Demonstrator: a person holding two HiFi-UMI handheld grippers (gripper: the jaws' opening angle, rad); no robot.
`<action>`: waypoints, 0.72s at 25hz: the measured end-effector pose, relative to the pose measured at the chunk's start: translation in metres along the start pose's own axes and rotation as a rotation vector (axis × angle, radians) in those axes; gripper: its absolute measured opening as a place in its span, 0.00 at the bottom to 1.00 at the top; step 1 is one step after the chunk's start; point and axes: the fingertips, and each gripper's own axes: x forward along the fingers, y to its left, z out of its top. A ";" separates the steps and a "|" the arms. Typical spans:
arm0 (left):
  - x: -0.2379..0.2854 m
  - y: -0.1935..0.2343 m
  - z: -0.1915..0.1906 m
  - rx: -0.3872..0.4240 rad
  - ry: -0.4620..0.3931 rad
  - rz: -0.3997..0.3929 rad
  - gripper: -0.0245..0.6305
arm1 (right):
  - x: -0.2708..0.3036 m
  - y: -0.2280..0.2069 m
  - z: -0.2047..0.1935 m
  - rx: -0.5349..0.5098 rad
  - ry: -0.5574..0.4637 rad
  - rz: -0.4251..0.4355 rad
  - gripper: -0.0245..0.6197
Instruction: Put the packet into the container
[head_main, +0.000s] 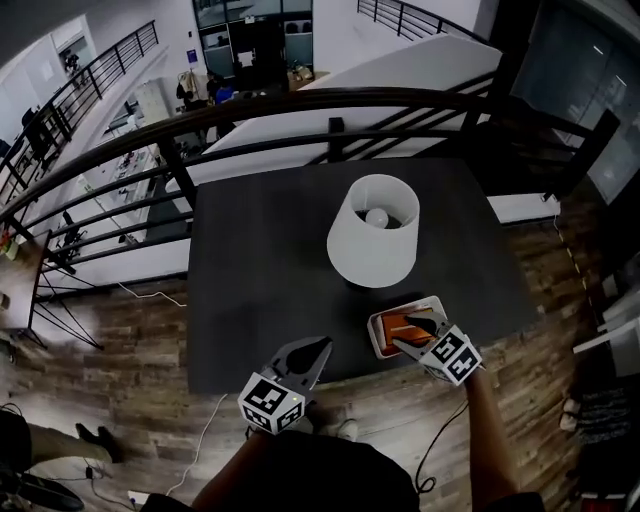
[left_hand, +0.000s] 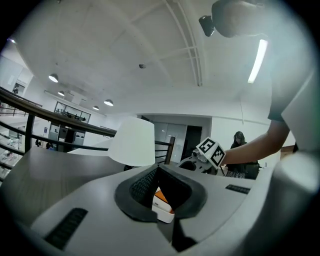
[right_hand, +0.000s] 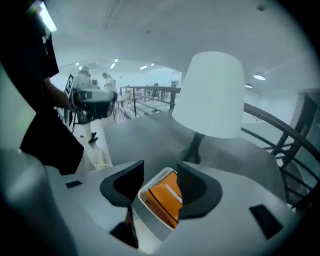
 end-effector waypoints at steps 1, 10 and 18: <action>0.002 -0.001 0.003 0.008 0.002 -0.007 0.05 | -0.005 0.004 0.008 0.041 -0.056 -0.010 0.34; 0.024 -0.020 0.016 0.037 0.001 -0.085 0.05 | -0.050 0.033 0.061 0.166 -0.350 -0.123 0.09; 0.043 -0.039 0.023 0.023 -0.008 -0.163 0.05 | -0.087 0.035 0.068 0.279 -0.513 -0.258 0.05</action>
